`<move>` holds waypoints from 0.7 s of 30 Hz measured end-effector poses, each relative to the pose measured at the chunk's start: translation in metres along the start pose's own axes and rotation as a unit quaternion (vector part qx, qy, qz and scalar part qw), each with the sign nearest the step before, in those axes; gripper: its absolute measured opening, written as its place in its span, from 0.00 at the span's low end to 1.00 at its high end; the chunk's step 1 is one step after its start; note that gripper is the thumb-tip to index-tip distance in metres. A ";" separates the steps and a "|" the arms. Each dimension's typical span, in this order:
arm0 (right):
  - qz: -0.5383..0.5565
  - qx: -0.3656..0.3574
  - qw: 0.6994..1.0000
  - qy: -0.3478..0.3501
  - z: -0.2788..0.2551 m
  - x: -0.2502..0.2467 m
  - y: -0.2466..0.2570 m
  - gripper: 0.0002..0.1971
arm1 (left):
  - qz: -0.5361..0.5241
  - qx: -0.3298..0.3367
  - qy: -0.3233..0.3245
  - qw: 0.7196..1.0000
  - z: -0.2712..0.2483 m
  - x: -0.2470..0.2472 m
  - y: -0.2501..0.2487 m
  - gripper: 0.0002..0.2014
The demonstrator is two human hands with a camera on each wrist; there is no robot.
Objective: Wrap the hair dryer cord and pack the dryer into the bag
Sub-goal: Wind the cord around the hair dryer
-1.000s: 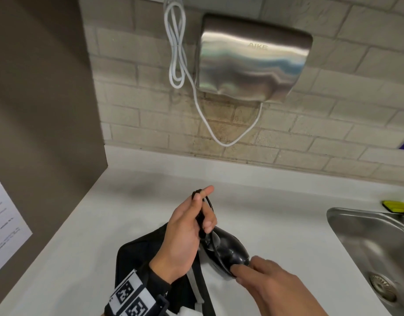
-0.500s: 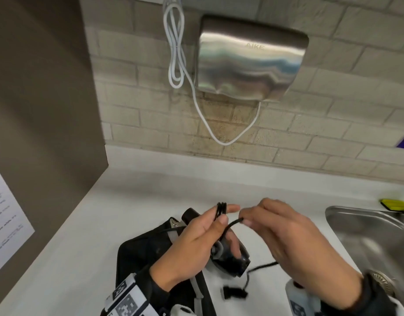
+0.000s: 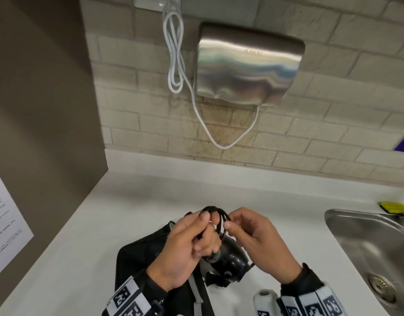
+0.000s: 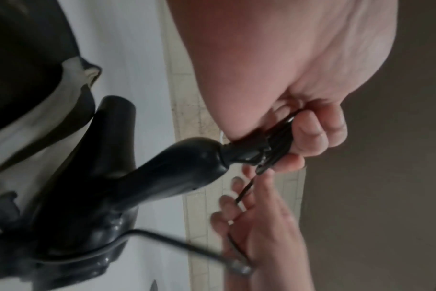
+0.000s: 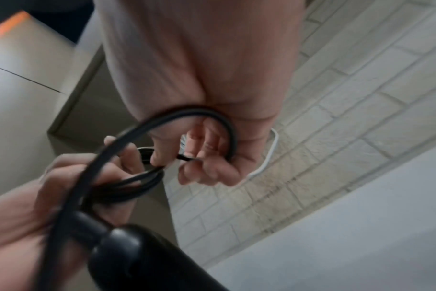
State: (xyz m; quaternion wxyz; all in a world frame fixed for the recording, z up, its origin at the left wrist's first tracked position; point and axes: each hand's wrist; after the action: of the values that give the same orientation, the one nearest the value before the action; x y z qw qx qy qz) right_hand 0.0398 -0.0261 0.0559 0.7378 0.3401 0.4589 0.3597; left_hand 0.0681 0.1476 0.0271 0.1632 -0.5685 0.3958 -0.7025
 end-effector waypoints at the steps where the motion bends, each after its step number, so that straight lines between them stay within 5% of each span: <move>1: 0.000 0.022 1.000 0.019 -0.002 0.000 -0.008 0.05 | -0.034 -0.007 -0.021 0.999 0.001 -0.001 -0.001 0.14; 6: 0.050 0.150 0.983 0.089 -0.022 -0.011 -0.039 0.03 | -0.092 -0.006 -0.113 0.989 0.007 -0.006 -0.006 0.19; 12: 0.264 0.355 0.896 -0.034 -0.040 -0.026 -0.050 0.09 | -0.123 -0.014 -0.183 0.975 0.013 -0.013 -0.010 0.22; 14: 0.176 0.308 0.935 -0.024 -0.043 -0.030 -0.046 0.10 | -0.120 -0.011 -0.189 0.975 0.014 -0.012 -0.008 0.22; 16: -0.067 0.143 0.987 0.006 -0.049 -0.032 -0.046 0.10 | -0.112 -0.007 -0.193 0.975 0.015 -0.012 -0.008 0.23; 18: -0.297 -0.034 0.954 0.021 -0.055 -0.030 -0.046 0.07 | -0.094 0.000 -0.199 0.976 0.016 -0.013 -0.008 0.23; 21: -0.422 -0.131 0.896 0.041 -0.059 -0.024 -0.036 0.13 | -0.047 0.026 -0.210 0.976 0.016 -0.011 -0.009 0.23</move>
State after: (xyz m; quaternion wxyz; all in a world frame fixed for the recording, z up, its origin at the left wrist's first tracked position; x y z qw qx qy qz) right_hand -0.0146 -0.0549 0.0155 0.8386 -0.0001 0.5382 0.0846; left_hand 0.0882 0.1542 0.0270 0.2240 -0.7169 0.3069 -0.5845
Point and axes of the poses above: each hand's wrist, its own z-axis towards the middle knuckle, its own x-axis out of the palm, y = z × x, and after that the axes turned 15 degrees about -y, right-handed
